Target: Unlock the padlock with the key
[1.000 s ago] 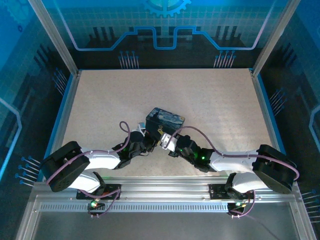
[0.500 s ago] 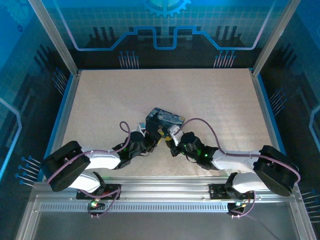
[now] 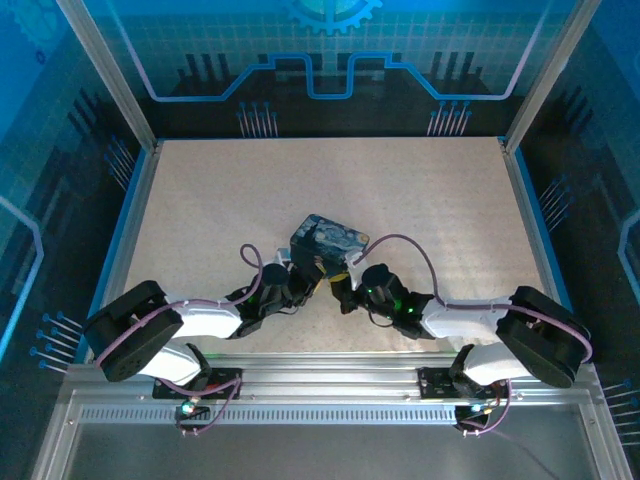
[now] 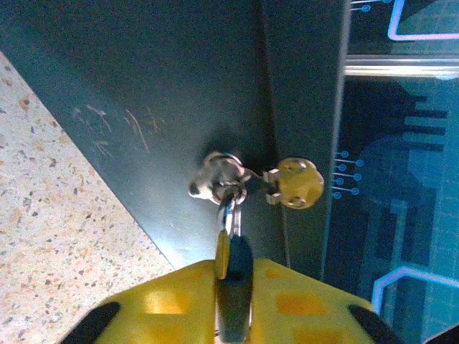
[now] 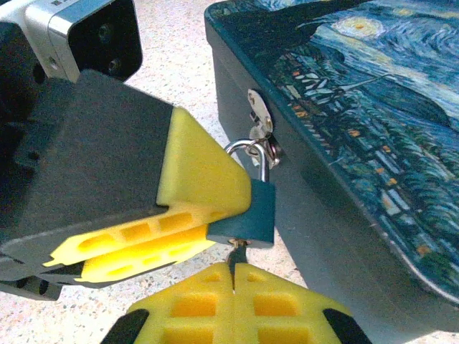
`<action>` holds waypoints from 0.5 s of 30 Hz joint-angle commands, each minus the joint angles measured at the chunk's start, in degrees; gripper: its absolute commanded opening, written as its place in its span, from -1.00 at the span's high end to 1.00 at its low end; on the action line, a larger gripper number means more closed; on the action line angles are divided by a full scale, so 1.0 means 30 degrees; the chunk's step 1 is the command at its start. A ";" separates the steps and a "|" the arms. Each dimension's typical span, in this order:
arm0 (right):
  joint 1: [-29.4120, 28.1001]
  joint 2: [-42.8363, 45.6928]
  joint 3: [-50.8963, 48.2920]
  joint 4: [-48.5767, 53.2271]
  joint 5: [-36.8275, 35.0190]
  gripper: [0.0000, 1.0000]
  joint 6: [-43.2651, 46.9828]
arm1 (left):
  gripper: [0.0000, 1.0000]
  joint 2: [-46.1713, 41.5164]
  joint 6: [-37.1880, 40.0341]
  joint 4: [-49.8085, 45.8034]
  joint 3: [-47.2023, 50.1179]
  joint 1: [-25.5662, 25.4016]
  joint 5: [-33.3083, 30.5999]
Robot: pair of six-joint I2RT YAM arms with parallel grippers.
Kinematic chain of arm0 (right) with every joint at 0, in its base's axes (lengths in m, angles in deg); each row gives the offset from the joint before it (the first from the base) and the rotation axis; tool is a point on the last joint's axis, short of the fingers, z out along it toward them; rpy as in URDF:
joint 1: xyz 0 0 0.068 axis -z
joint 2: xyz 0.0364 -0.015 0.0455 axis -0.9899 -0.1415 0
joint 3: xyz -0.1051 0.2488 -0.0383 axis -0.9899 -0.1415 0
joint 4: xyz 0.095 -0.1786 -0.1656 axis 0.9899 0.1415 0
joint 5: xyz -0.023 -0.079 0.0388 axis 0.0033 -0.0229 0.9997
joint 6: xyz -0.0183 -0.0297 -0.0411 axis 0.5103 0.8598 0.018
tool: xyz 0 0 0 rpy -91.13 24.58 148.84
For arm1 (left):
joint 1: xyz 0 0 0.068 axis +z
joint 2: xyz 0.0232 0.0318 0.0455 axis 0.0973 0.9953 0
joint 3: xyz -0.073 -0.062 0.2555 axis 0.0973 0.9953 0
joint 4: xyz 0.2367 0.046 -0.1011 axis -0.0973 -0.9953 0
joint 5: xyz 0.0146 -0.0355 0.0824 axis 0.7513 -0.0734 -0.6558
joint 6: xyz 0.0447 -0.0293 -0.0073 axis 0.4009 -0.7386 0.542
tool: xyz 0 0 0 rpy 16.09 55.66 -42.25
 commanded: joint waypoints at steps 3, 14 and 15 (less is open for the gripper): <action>0.0030 -0.0661 -0.0451 -0.0767 0.0177 1.00 -0.1566 | 0.42 0.0135 0.0242 0.0778 0.0457 -0.0188 -0.0796; 0.0243 -0.2088 -0.1655 -0.3249 0.0749 1.00 -0.4927 | 0.15 -0.2215 0.1299 -0.2587 0.1195 -0.0187 -0.1831; 0.0312 -0.2164 -0.1871 -0.3654 0.0823 1.00 -0.5347 | 0.13 -0.2729 0.1591 -0.3336 0.1145 -0.0163 -0.2022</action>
